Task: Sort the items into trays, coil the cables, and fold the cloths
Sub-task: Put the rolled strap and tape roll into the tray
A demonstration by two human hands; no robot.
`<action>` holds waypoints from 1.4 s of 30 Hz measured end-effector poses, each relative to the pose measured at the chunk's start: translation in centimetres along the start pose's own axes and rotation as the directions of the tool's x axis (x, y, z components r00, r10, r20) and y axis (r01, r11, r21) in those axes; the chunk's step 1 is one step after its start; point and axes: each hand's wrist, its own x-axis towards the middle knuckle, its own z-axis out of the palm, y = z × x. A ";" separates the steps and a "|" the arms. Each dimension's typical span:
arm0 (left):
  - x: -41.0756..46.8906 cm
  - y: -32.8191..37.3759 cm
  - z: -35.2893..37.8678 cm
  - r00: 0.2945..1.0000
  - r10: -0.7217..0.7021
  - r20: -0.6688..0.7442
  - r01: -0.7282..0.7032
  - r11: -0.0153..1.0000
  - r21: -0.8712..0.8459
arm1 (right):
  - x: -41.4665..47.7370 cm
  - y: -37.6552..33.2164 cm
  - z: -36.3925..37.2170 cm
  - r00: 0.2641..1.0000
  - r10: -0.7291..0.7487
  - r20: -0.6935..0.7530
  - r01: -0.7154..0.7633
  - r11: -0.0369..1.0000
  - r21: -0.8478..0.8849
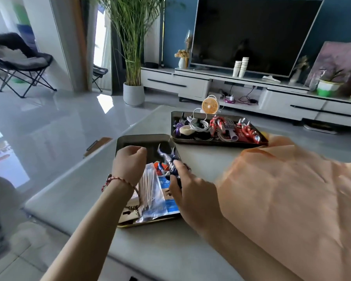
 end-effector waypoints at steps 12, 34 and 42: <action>-0.9 -1.2 2.1 0.990 0.109 0.084 -0.128 0.957 0.260 | -0.1 2.5 0.3 0.991 0.130 -0.025 -0.130 0.991 -0.007; 2.2 1.5 17.8 0.950 0.119 0.290 -0.097 0.991 -0.088 | 15.4 24.7 4.2 0.771 0.623 -0.128 -0.631 0.775 -0.025; 1.7 1.3 19.4 0.952 0.111 0.285 -0.129 0.991 0.043 | 14.2 24.8 3.7 0.786 0.610 0.095 -0.590 0.788 -0.175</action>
